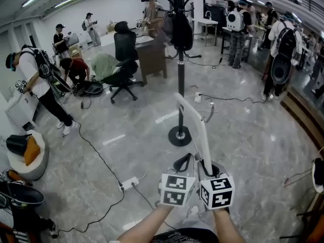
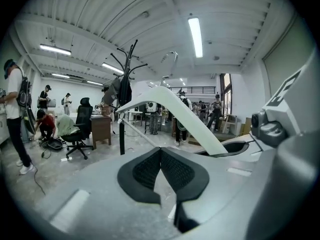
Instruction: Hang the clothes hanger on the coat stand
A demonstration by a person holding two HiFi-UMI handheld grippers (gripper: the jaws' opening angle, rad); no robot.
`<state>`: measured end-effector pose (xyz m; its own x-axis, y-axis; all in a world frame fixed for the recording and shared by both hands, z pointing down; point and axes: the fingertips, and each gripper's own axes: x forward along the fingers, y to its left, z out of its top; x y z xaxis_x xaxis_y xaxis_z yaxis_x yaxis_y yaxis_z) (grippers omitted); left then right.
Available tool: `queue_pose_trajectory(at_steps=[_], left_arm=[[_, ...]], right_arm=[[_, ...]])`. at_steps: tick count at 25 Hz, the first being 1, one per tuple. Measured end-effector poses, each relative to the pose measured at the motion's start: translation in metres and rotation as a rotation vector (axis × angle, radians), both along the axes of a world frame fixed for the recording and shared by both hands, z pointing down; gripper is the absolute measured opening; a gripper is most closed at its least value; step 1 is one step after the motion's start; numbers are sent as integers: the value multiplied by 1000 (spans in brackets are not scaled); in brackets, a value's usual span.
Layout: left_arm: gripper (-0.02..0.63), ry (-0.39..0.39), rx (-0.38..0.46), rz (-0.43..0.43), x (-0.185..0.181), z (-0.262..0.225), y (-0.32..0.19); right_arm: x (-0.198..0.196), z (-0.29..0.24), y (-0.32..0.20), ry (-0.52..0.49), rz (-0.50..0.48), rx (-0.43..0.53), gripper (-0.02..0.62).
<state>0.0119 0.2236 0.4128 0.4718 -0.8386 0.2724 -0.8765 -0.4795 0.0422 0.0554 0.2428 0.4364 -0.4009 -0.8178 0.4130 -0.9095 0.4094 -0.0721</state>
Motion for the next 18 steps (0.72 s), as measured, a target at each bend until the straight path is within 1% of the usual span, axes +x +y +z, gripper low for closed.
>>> queue_pose_trajectory(at_steps=[10, 18], left_arm=[[5, -12, -16, -64, 38, 0, -92], [5, -31, -30, -97, 72, 6, -143]], right_arm=[[40, 1, -94, -19, -61, -16, 37], [74, 6, -148, -22, -98, -32, 37]])
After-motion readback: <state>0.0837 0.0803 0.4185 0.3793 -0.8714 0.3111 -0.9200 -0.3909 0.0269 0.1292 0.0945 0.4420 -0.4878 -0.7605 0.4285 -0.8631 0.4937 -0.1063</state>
